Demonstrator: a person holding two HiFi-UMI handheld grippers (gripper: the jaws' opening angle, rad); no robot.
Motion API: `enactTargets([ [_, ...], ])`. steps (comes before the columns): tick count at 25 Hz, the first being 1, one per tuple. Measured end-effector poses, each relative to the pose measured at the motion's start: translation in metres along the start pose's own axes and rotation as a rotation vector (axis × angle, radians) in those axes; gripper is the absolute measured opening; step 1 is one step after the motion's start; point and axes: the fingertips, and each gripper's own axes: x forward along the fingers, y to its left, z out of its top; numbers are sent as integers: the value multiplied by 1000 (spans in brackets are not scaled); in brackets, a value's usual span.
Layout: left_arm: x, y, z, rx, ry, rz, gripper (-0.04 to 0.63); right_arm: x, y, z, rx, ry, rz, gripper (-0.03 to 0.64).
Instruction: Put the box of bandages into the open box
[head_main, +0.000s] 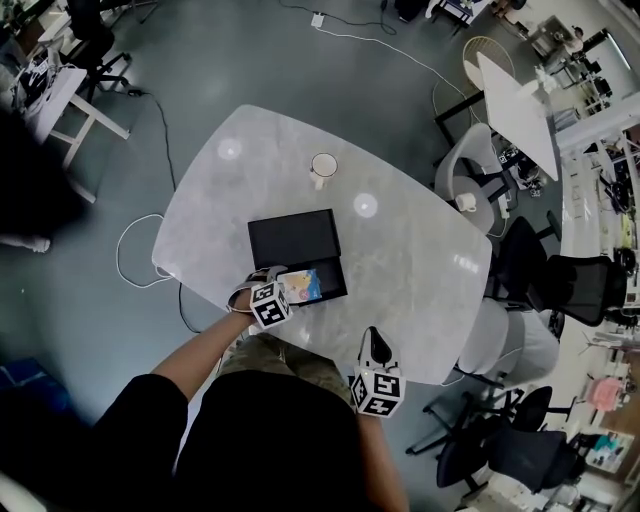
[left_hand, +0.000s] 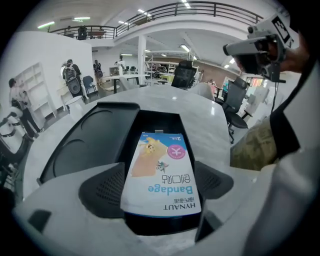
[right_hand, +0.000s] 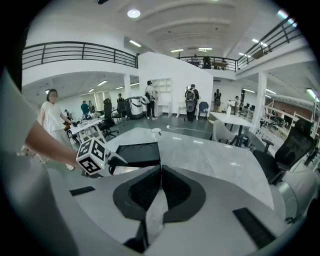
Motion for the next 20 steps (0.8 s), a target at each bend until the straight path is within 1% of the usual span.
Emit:
enactTargets([
  [3,2,-1,2,-7,-22,-4,445,-3,-6,-2,57,8,3,14],
  [7,-1,-2,8,-64,-81,-1,446,-7,-1,11,25,-17,23,14],
  [10,-8,0,7,-74,-97,17,446,-10,4,19,40,-37,30,14],
  [12,-14,3,9,-88,-123,36,446,-15,5,20,57,-50,37,14],
  [16,-31,-1,19,-127,-195,67,446,-28,1,5,108,-52,35,14],
  [20,-59,-10,45,-180,-308,92,446,-41,-9,6,129,-97,38,14],
])
